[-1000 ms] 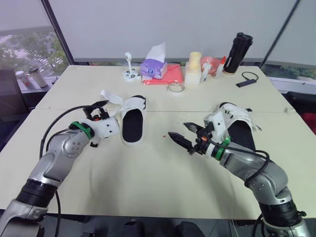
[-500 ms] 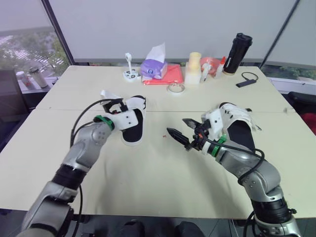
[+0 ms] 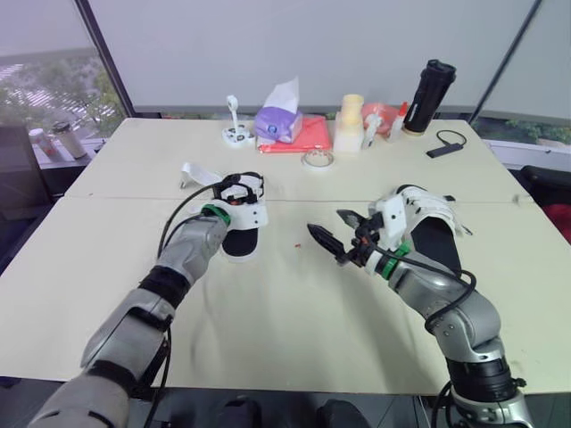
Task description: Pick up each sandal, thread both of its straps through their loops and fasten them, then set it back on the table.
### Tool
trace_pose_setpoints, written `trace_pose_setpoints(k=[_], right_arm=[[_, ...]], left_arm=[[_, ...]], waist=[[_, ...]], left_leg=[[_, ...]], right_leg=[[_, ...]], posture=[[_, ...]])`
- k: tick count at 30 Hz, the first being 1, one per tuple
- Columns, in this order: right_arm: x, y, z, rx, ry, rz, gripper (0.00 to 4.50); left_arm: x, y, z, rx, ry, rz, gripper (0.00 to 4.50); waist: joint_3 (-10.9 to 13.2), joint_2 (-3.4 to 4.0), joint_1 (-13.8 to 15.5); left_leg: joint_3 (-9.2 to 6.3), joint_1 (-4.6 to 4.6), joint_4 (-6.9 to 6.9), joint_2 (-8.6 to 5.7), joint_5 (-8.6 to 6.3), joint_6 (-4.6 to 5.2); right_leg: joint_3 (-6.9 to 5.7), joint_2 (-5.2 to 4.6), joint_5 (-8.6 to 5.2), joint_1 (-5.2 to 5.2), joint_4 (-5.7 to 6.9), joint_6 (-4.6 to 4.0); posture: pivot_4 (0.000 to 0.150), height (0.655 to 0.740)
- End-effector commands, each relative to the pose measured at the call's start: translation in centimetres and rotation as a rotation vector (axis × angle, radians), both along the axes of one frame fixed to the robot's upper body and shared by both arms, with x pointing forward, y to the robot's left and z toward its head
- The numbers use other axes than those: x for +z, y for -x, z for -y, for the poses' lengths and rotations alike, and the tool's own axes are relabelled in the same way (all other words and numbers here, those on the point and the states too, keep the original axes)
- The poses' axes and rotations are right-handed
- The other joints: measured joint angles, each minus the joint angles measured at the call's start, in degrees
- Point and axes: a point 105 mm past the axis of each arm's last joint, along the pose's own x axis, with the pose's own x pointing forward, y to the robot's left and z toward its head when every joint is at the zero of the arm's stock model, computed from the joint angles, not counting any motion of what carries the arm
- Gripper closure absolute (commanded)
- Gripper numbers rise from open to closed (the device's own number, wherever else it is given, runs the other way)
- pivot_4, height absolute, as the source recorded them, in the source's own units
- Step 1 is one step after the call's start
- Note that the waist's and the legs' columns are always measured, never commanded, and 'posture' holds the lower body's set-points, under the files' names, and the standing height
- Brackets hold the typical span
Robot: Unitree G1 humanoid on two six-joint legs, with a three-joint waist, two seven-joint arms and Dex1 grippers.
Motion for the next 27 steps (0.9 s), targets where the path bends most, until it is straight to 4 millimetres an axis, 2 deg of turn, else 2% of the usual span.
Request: trace_pose_setpoints(k=[1,4,6,8,13,14,21,25,27], right_arm=[[1.2,0.3,0.3,-0.022,-0.017,0.054,0.00],[1.0,0.4,0.5,-0.033,-0.018,0.049,0.00],[1.0,0.4,0.5,-0.035,-0.019,0.049,0.00],[1.1,0.5,0.4,-0.037,-0.020,0.049,0.00],[1.2,0.6,0.5,-0.037,-0.019,0.049,0.00],[1.2,0.6,0.4,-0.036,-0.018,0.048,0.00],[1.3,0.7,0.6,-0.033,-0.008,0.049,0.00],[1.6,0.3,1.6,-0.064,0.000,0.061,0.00],[1.7,-0.1,2.5,-0.089,0.001,0.067,0.00]], left_arm=[[0.0,-0.6,-0.3,0.016,-0.003,0.001,0.08],[-0.1,-1.1,-0.4,0.029,0.008,-0.003,0.08],[-0.4,-1.3,-0.4,0.043,0.013,-0.014,0.63],[-0.5,-1.4,-0.4,0.047,0.010,-0.010,1.48],[-0.4,-1.6,-0.5,0.058,0.007,0.006,4.15],[-0.4,-1.6,-0.6,0.064,0.008,0.009,4.45],[0.4,-1.2,-1.1,-0.016,-0.037,0.049,4.45],[1.9,1.0,-0.2,-0.268,-0.066,0.085,4.45],[2.6,3.5,0.7,-0.471,-0.112,0.096,4.45]], waist=[[0.0,0.00,0.0],[0.0,-0.01,0.0],[0.0,-0.01,-0.1],[0.0,-0.01,-0.1],[0.0,-0.02,0.0],[0.0,-0.03,0.0],[-0.1,-0.03,-0.3],[0.0,-0.06,-0.6],[0.0,-0.08,-0.5]], left_leg=[[0.00,0.00,0.01,0.00,0.00,0.00],[-0.01,0.00,0.06,0.00,0.00,0.00],[0.00,0.00,0.12,-0.01,0.00,0.00],[0.00,0.00,0.14,-0.01,0.00,0.00],[-0.01,0.01,0.14,-0.02,0.00,0.00],[-0.01,0.05,0.16,-0.02,0.00,0.00],[-0.03,0.11,0.17,-0.01,0.00,0.00],[0.06,0.08,0.14,0.06,0.00,-0.01],[0.13,0.06,0.10,0.08,0.00,-0.02]], right_leg=[[0.00,0.00,0.00,0.00,0.01,0.00],[0.00,0.01,0.00,0.00,0.09,0.00],[-0.01,0.01,0.00,0.00,0.14,0.00],[-0.01,0.02,0.00,0.00,0.15,0.00],[-0.01,0.03,0.00,0.00,0.19,0.00],[-0.01,0.03,0.00,0.06,0.19,0.00],[-0.01,0.04,0.00,0.08,0.24,0.01],[0.02,0.07,0.00,-0.12,0.36,0.01],[0.05,0.02,0.00,-0.31,0.58,0.01]], posture=[[0.150,0.7400],[0.150,0.7400],[0.150,0.7400],[0.150,0.7400],[0.150,0.7400],[0.150,0.7400],[0.150,0.7400],[0.150,0.7400],[0.150,0.7400]])
